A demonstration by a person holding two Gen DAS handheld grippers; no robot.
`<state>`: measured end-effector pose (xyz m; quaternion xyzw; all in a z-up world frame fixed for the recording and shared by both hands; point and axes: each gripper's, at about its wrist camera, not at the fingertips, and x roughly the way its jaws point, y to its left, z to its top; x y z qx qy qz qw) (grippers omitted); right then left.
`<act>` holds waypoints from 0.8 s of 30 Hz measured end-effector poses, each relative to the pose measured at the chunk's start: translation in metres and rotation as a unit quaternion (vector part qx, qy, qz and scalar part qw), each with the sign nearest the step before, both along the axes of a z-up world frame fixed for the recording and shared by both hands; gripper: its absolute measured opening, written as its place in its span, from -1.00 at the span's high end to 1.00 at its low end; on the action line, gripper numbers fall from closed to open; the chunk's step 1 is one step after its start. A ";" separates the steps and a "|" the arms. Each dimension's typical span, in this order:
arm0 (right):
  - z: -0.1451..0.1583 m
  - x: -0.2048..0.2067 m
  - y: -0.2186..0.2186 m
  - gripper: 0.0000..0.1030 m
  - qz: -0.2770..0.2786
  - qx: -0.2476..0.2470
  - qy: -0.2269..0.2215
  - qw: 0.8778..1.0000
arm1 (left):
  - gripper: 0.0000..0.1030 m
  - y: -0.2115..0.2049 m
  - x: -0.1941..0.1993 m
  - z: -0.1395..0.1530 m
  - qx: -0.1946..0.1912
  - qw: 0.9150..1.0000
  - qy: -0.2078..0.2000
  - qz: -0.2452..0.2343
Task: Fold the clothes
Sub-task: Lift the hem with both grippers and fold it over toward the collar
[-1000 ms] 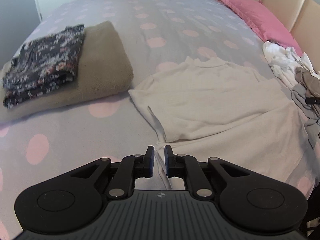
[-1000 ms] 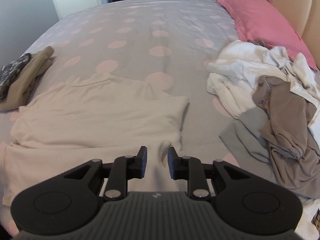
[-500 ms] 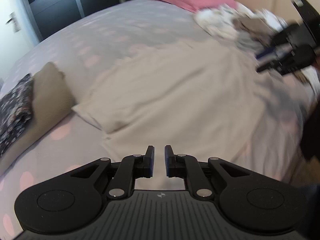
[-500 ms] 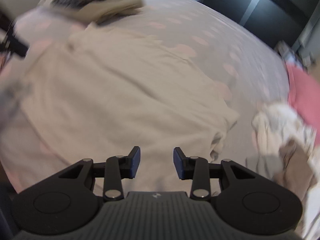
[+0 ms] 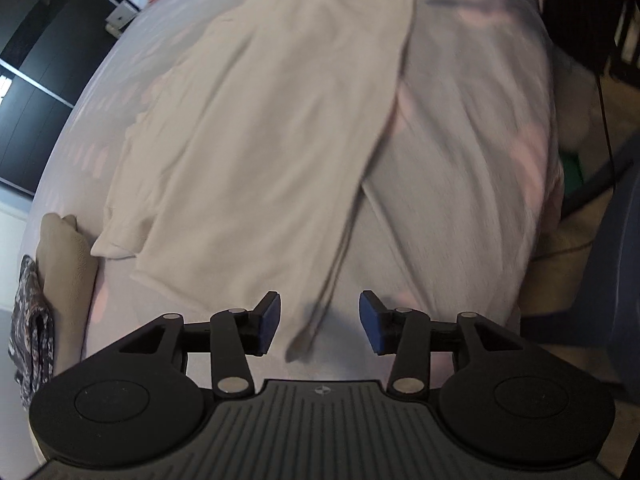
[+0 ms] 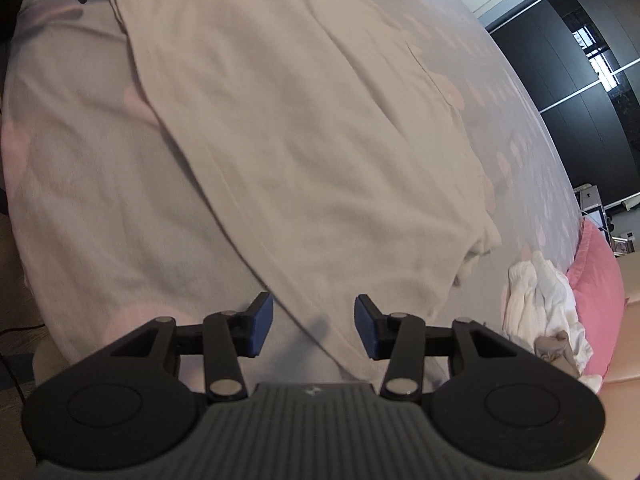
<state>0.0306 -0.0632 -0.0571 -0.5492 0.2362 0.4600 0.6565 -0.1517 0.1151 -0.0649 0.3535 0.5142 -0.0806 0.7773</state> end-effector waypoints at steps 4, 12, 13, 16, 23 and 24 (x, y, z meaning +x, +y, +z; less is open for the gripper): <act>-0.003 0.005 -0.010 0.04 -0.005 0.003 -0.007 1.000 | 0.20 -0.007 -0.002 -0.024 0.074 0.997 0.005 -0.032; -0.012 0.016 -0.025 0.04 0.043 -0.024 -0.053 0.997 | 0.39 -0.014 0.002 -0.039 0.122 0.992 -0.008 -0.042; -0.014 0.016 -0.027 0.04 0.056 -0.030 -0.062 0.996 | 0.44 -0.013 0.004 -0.040 0.124 0.991 -0.010 -0.039; -0.021 0.013 -0.033 0.02 0.102 -0.049 -0.086 0.990 | 0.68 -0.016 0.008 -0.041 0.130 0.991 -0.016 -0.032; -0.050 -0.008 -0.041 -0.01 0.188 -0.071 -0.167 0.965 | 0.89 0.000 0.027 -0.005 0.068 0.992 -0.085 0.057; -0.051 -0.010 -0.041 0.00 0.197 -0.066 -0.176 0.962 | 0.89 0.004 0.031 0.005 0.050 0.991 -0.101 0.075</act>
